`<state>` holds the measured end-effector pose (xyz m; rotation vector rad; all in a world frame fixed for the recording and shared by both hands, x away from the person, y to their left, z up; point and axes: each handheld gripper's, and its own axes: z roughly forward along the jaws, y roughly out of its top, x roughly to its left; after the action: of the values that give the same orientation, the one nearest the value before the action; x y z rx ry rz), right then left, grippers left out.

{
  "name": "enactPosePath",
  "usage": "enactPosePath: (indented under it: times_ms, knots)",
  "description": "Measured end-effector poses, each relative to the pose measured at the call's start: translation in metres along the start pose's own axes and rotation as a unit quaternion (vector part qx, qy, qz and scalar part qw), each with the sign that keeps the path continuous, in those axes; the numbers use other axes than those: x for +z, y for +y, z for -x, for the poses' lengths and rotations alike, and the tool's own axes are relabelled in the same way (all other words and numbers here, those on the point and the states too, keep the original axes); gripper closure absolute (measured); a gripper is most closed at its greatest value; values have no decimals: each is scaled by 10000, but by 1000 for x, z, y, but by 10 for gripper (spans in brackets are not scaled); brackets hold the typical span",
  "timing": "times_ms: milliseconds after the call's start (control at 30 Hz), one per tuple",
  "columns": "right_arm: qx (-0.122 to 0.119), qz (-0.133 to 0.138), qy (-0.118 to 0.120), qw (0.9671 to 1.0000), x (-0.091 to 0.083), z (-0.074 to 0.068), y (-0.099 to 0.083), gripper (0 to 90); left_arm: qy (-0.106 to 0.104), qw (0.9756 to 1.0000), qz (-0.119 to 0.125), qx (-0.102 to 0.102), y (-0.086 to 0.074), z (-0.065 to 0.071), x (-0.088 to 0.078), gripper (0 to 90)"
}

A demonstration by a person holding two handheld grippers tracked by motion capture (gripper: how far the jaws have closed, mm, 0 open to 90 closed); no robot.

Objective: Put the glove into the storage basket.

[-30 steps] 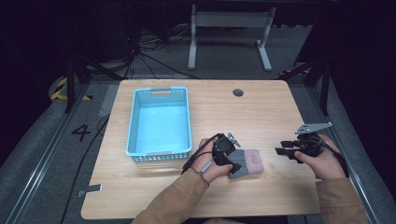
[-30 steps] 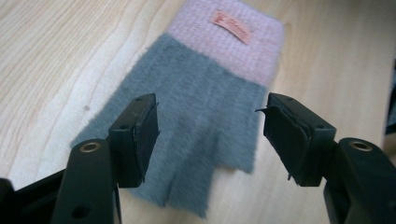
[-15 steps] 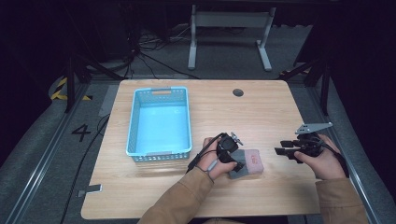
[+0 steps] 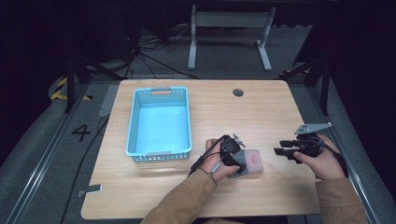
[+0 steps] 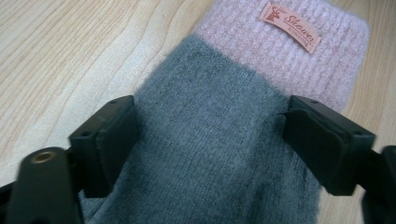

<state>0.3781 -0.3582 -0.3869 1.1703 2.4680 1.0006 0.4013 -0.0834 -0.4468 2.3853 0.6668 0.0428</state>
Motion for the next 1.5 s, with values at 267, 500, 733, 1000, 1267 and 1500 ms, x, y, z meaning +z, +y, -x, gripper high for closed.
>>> enactPosePath:
  times_ms: [267, 500, 733, 1000, 1267, 1500]
  knots:
    - [11, 3, 28, 10000, 3, 0, 0, 514, 196, 9997, -31, 135, -1, 6, 4, 136]
    - [1, 23, 50, 10000, 4, -1, 1, 511, 427, 9987, -123, 256, -1, 12, 4, 194]
    - [-4, 63, 41, 10000, 3, 0, 3, 510, 472, 9986, 72, 221, -4, 16, 4, 362]
    - [-79, 141, 71, 9998, 4, 1, 9, 511, 87, 9979, 593, 223, -11, 10, 6, 593]
    - [-166, 221, 152, 9995, 6, 1, 17, 518, 161, 9985, 489, 205, -8, 11, 5, 625]
    - [-176, 261, 165, 9994, 6, 3, 20, 519, 79, 9993, 360, 94, -3, 8, 3, 661]
